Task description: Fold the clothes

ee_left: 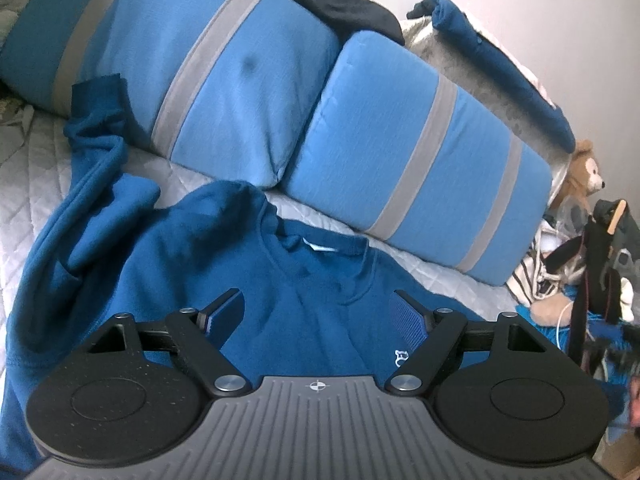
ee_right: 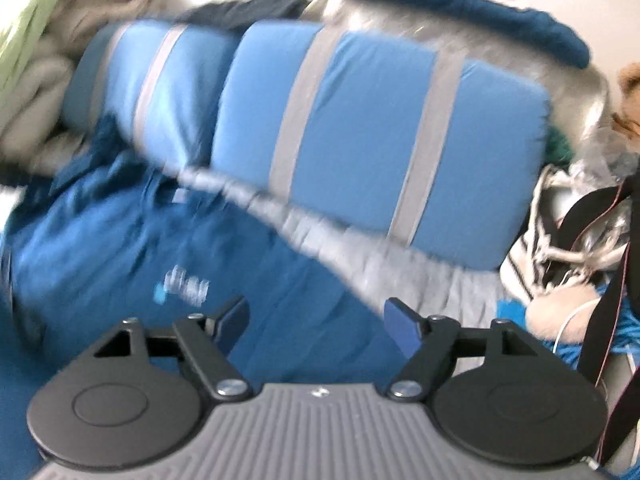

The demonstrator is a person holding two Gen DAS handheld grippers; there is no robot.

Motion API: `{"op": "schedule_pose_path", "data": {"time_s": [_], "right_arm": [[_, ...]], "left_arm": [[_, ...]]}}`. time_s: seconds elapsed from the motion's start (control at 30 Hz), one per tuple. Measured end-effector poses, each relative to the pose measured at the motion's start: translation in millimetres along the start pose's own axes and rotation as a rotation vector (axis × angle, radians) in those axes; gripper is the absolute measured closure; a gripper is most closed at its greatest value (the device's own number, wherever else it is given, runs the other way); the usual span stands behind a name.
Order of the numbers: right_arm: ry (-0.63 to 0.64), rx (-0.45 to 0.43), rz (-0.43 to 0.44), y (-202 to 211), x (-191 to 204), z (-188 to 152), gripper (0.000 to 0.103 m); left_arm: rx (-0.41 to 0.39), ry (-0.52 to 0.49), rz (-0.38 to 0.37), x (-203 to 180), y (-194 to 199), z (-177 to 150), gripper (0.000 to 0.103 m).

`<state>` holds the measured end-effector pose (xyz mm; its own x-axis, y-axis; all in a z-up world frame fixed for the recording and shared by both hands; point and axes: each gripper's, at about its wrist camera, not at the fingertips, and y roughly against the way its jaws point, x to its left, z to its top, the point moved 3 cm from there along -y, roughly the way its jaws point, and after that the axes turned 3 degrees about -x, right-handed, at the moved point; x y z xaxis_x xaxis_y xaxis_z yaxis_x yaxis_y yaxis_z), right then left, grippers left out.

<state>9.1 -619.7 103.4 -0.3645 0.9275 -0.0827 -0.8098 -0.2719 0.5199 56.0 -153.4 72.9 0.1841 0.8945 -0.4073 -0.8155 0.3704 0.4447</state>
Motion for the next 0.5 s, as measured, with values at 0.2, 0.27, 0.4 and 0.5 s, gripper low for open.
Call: {"op": "schedule_pose_path", "data": {"time_s": [0.2, 0.27, 0.4, 0.5], "right_arm": [[-0.085, -0.07, -0.004, -20.3, -22.8, 74.3, 0.019], [-0.087, -0.08, -0.006, -31.2, -27.1, 99.1, 0.019], [-0.047, -0.001, 0.003, -78.7, -19.5, 94.3, 0.019], [-0.018, 0.058, 0.009, -114.2, -13.9, 90.6, 0.019]], "left_arm": [[-0.035, -0.004, -0.008, -2.1, 4.6, 2.8, 0.023], [-0.048, 0.001, -0.013, -1.7, 6.0, 3.8, 0.023], [-0.063, 0.006, -0.021, -1.5, 7.3, 5.3, 0.023], [-0.055, 0.003, -0.016, -1.5, 6.1, 5.2, 0.023]]}}
